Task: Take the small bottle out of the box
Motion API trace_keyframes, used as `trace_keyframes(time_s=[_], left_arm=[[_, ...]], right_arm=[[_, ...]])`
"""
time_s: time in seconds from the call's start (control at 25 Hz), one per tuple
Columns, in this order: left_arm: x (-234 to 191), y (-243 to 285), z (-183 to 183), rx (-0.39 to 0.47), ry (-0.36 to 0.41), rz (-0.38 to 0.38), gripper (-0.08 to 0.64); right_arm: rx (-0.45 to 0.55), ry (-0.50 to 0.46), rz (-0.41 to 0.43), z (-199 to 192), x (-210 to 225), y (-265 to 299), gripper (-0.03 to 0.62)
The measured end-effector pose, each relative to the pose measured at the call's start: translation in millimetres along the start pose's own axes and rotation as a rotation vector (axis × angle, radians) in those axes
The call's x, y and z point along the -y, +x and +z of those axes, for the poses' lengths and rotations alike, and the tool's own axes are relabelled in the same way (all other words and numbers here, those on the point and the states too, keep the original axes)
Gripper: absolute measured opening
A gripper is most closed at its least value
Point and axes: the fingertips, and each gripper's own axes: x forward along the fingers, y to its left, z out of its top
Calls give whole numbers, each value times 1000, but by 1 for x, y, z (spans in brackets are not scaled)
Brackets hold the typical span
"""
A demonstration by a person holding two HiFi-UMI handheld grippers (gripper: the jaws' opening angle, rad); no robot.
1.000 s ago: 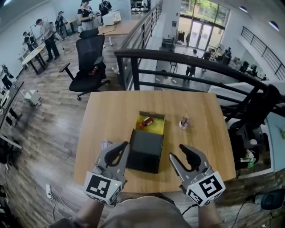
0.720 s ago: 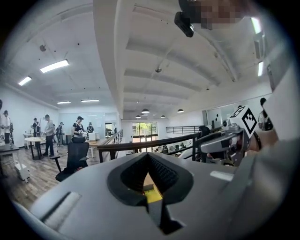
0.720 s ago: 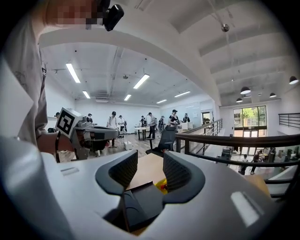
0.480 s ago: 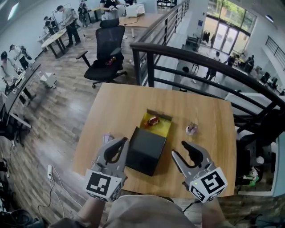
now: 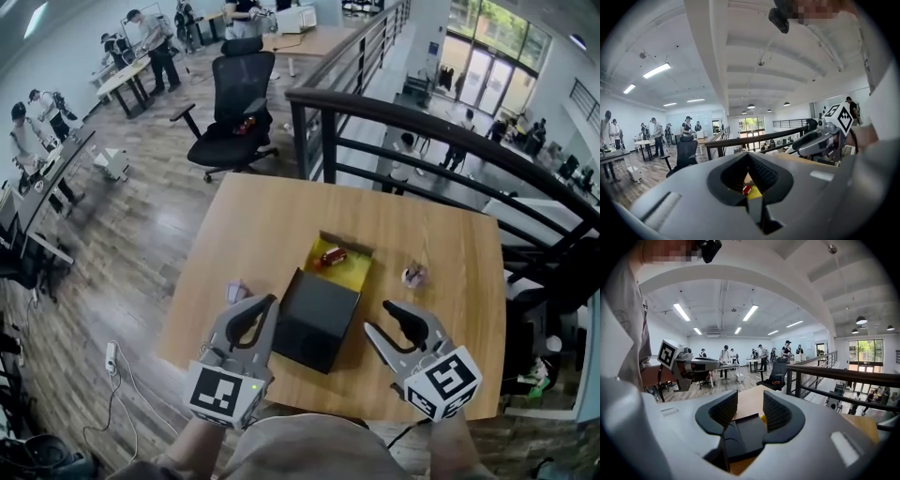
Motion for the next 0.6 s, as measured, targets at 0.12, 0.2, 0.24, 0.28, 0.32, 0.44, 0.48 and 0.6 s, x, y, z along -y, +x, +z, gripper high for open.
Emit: trace_keyframes(time_s=[0.12,0.2,0.24,0.28,0.32,0.44,0.48,0.6], left_arm=[[-6,4,-8,-23,8,-6,2],[-1,11,-16,-54,37,-48,2],[1,15,-21,-58,63,-72,2],[2,19,-26,-58,90,-93,2],[2,22,-30,-59,106,-107,2],[-3,30,-39,-76,102,-113,2],[-6,34,-42,-84,98,-112,2],[-14,45,-55,-115,94,-117,2]], right_arm=[[-41,-30,17,-5,4,13,153],[-72,-59,38,-10,8,25,153],[-95,-76,59,-14,10,32,153],[-121,-92,81,-19,11,39,153],[-150,-110,98,-24,12,47,153],[-258,-219,91,-38,19,69,153],[-297,-276,75,-42,22,77,155],[-390,-401,40,-57,33,103,153]])
